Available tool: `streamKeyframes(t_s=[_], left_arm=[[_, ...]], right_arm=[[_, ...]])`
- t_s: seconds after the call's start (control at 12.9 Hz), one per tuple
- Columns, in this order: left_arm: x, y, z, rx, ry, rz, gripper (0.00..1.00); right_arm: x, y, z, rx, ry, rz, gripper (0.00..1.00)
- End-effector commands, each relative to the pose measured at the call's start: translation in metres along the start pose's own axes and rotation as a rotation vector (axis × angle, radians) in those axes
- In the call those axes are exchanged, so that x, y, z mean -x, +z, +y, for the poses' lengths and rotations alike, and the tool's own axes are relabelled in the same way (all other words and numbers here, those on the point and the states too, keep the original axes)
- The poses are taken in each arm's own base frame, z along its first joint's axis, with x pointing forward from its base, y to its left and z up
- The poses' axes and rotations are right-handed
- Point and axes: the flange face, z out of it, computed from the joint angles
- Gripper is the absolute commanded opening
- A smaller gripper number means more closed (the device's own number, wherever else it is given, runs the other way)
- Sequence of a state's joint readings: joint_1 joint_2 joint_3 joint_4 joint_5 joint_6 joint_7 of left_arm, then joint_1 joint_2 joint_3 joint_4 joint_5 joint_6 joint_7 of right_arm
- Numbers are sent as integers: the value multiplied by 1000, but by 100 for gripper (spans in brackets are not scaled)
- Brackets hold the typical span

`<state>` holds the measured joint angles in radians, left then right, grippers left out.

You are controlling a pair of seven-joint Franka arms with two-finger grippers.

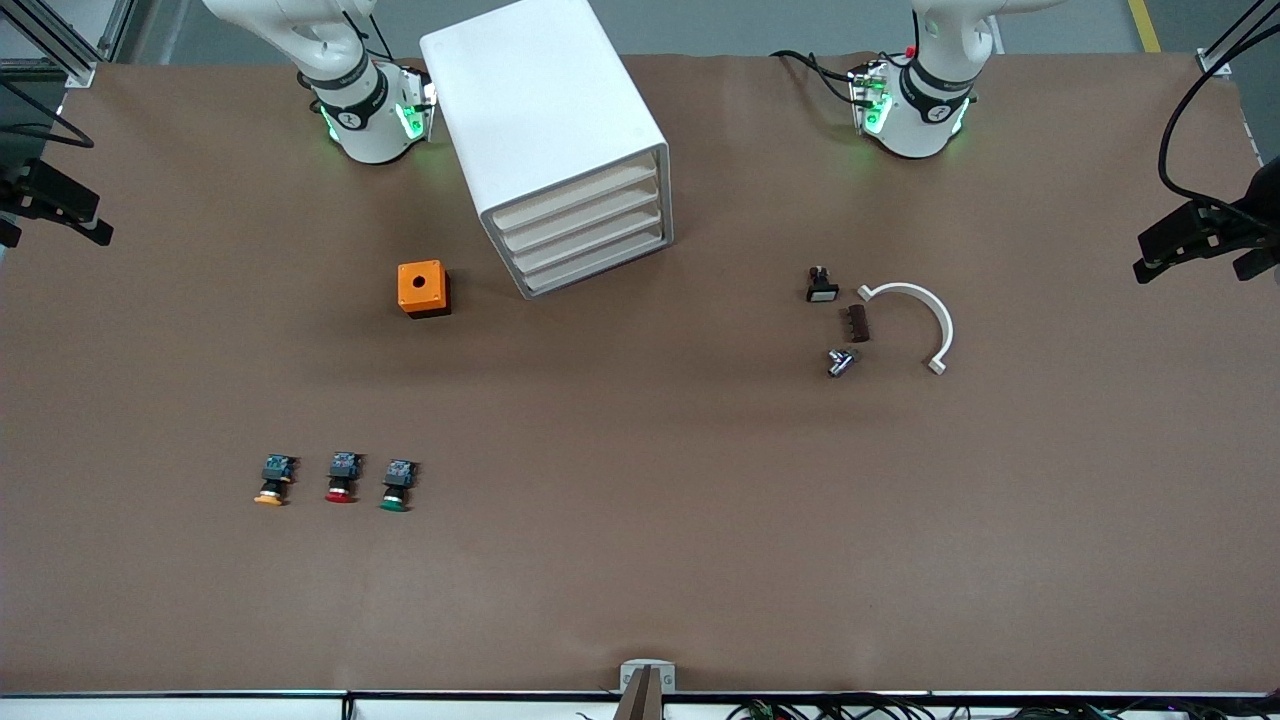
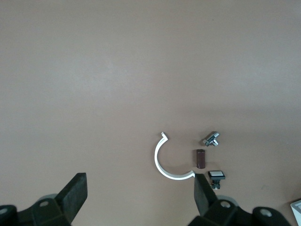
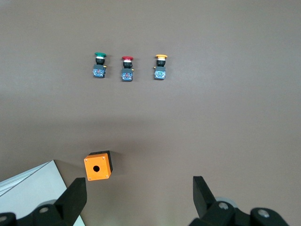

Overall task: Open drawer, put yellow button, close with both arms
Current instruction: 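Reach the left gripper toward the white cabinet's drawer handle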

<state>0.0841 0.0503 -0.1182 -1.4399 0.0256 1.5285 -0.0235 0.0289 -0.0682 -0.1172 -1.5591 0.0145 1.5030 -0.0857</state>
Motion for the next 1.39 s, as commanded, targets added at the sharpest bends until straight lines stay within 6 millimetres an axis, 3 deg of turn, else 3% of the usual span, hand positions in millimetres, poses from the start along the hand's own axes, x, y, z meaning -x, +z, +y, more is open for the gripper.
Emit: streamKeyframes(t_s=[0.0,0.23,0.31,0.46,0.85,1.01,1.32], left_arm=[[-1,-4,0,33,6,10,100],[-13,13,0,60,-1,-13,100],[-12,10,-6,67,-15,-4,100],[-19,25,-21,78,-40,-28,100],[-52,112,-19,85,-50,-167,100],[-64,159,3,79,-102,-246,100],[-68,222,94,15,-277,-359,100]], right_arm=[[7,-4,4,-8,10,3,100],[7,-4,4,-6,11,2,100],[7,-4,4,-8,10,3,100],[7,-4,5,-6,12,3,100],[7,-3,9,-7,20,1,100],[7,-4,11,-7,23,4,100],[5,-3,11,-4,18,3,100]])
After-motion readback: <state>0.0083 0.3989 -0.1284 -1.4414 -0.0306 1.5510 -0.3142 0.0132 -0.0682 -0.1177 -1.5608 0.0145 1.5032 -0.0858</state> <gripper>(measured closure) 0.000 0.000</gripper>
